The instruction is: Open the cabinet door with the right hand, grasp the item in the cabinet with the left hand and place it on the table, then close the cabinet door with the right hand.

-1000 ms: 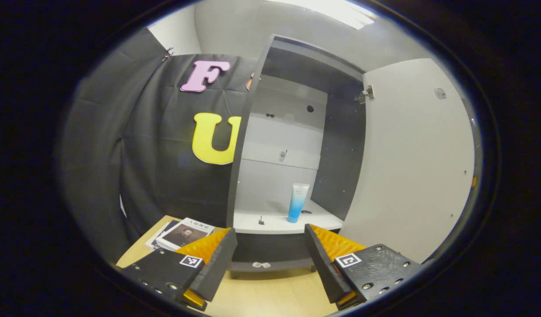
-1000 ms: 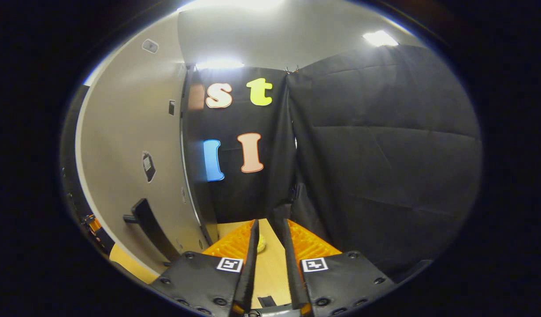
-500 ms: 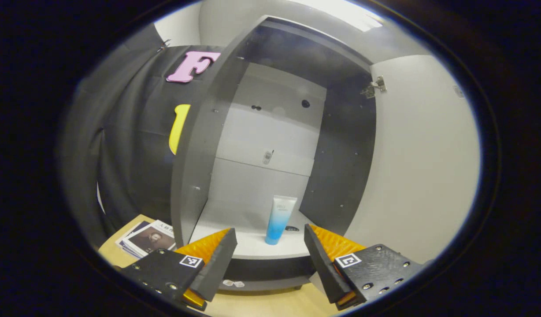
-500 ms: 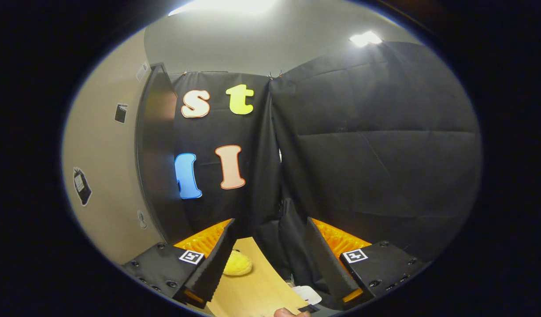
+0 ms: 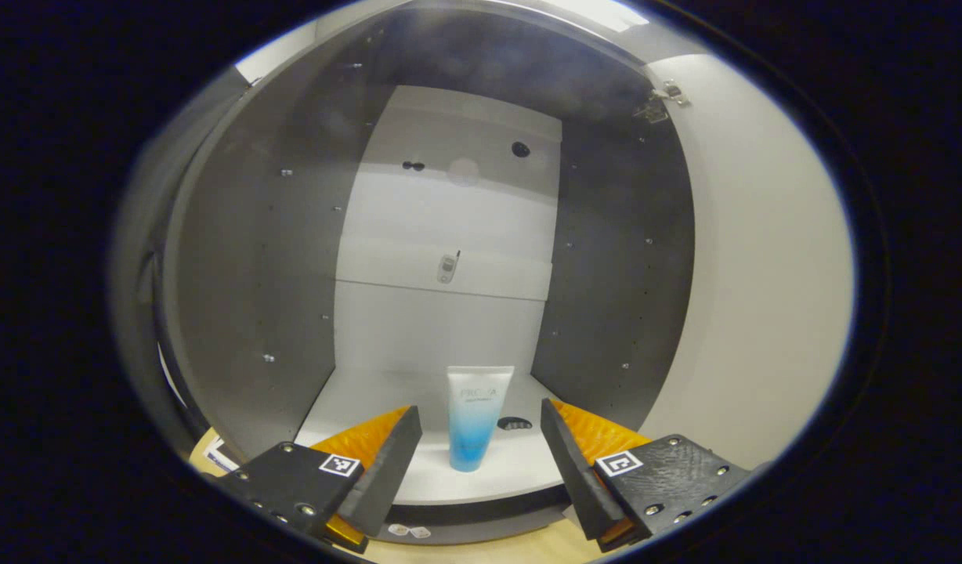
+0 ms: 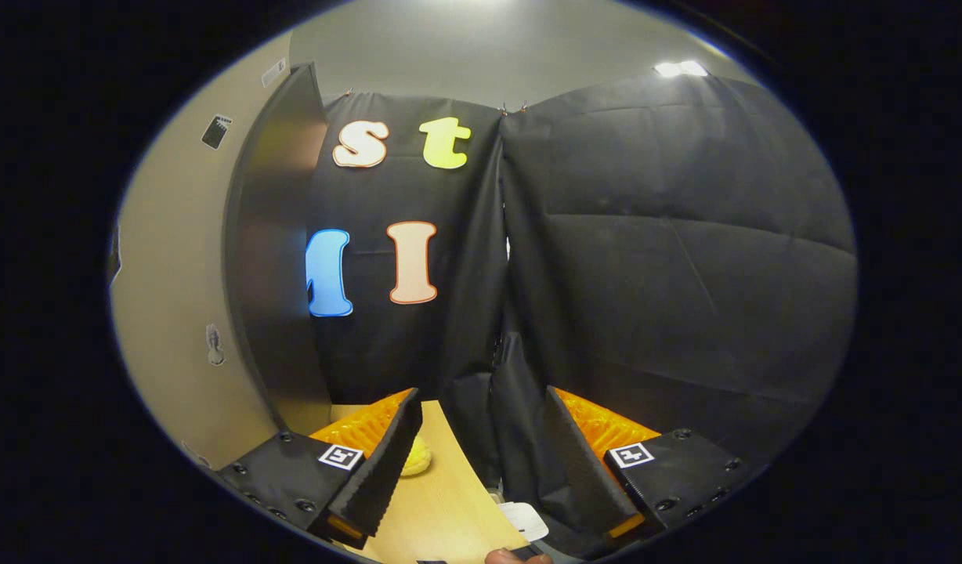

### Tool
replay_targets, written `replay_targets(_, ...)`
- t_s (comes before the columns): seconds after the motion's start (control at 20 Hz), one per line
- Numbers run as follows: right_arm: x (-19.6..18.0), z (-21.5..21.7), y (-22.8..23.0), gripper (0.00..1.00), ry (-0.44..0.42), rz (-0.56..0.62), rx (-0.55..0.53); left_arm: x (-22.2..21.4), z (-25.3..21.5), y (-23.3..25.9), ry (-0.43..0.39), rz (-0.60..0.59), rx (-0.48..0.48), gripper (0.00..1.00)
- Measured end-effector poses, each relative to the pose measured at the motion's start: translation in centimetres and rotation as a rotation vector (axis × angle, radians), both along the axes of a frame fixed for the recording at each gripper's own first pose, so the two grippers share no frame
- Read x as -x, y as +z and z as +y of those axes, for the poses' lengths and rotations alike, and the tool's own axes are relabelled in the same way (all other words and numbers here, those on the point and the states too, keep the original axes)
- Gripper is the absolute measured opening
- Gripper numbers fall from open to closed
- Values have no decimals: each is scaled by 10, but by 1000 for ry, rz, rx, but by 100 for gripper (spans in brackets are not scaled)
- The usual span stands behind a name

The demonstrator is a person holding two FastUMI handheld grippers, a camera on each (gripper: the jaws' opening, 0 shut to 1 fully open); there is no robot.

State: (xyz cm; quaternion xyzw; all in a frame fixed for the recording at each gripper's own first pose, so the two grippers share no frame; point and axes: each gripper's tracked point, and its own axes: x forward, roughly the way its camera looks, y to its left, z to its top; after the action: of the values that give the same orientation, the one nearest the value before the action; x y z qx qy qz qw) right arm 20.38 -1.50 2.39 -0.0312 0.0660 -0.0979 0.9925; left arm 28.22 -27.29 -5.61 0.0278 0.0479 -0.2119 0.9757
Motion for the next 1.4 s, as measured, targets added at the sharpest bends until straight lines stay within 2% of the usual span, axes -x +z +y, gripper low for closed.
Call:
replay_targets(0.2, -10, -9, -9, 99, 2, 17, -19, -21, -10, -1, 58, -34, -69, 93)
replay_targets(0.3, -13, -15, -15, 95, -3, 30, -36, -29, -13, -3, 69, -36, -83, 92)
replay_targets(0.35, -14, -18, -17, 99, -6, 35, -43, -34, -15, -4, 76, -32, -88, 91)
replay_targets(0.55, -15, -31, -25, 99, -27, 52, -76, -45, -19, -9, 100, -38, -113, 77)
replay_targets(0.6, -16, -32, -27, 99, -27, 57, -89, -47, -19, -9, 107, -40, -123, 77)
replay_targets(0.85, -21, -43, -31, 99, -39, 61, -104, -49, -17, -8, 126, -52, -157, 57)
replay_targets(1.0, -25, -40, -30, 94, -29, 53, -130, -48, -17, -8, 114, -45, -135, 55)
replay_targets(1.05, -26, -41, -29, 98, -27, 50, -131, -48, -16, -7, 112, -43, -130, 56)
replay_targets(1.4, -27, -38, -29, 98, -10, 55, -115, -44, -20, 3, 54, -46, -84, 55)
